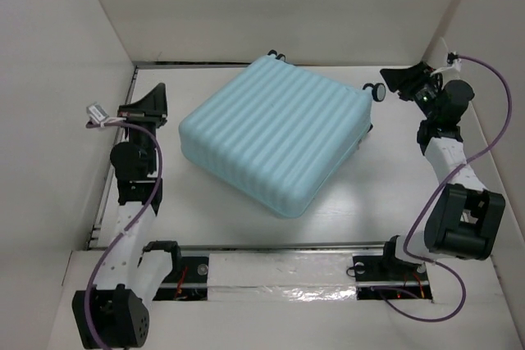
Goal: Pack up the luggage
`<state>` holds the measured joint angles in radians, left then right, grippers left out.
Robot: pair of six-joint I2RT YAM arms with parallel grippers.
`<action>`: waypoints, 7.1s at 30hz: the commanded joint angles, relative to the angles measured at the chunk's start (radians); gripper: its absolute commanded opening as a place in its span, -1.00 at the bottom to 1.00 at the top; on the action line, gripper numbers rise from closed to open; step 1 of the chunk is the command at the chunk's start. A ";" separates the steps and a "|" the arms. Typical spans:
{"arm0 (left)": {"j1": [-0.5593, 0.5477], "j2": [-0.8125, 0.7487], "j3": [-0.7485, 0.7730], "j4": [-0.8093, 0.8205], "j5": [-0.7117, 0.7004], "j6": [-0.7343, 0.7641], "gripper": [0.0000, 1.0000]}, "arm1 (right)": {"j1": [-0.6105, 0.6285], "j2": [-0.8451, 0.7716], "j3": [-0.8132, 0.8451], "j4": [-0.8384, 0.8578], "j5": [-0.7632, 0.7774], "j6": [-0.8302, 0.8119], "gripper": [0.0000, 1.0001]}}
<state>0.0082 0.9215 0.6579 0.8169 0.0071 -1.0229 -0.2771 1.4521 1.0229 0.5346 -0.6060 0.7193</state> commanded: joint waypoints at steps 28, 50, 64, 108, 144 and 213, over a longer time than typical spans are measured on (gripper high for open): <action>-0.022 -0.081 -0.445 0.008 0.343 -0.008 0.64 | 0.598 -0.779 -0.383 -0.532 0.244 -0.504 0.88; -0.202 0.237 -0.136 0.161 0.019 0.119 0.78 | 0.346 -0.797 -0.458 -0.507 0.345 -0.428 0.31; -0.191 -0.145 -0.457 -0.246 0.065 0.297 -0.83 | 0.481 -0.958 -0.606 -0.619 0.060 -0.440 -1.00; -0.320 0.637 -0.452 0.637 0.172 0.063 -1.00 | 0.455 -0.331 -0.678 0.042 0.580 -0.219 -0.99; -0.712 0.062 -0.547 0.102 -0.107 0.170 -0.29 | 0.349 -0.007 -0.585 0.295 0.032 -0.334 -0.29; -0.841 0.178 -0.346 0.036 0.122 0.397 -0.77 | 0.797 -0.458 -0.727 0.139 0.356 -0.725 -1.00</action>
<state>-0.8295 1.0931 0.2642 0.7643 0.1066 -0.6327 0.4694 1.0458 0.2760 0.5640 -0.3321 -0.0040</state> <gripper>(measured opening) 0.119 0.019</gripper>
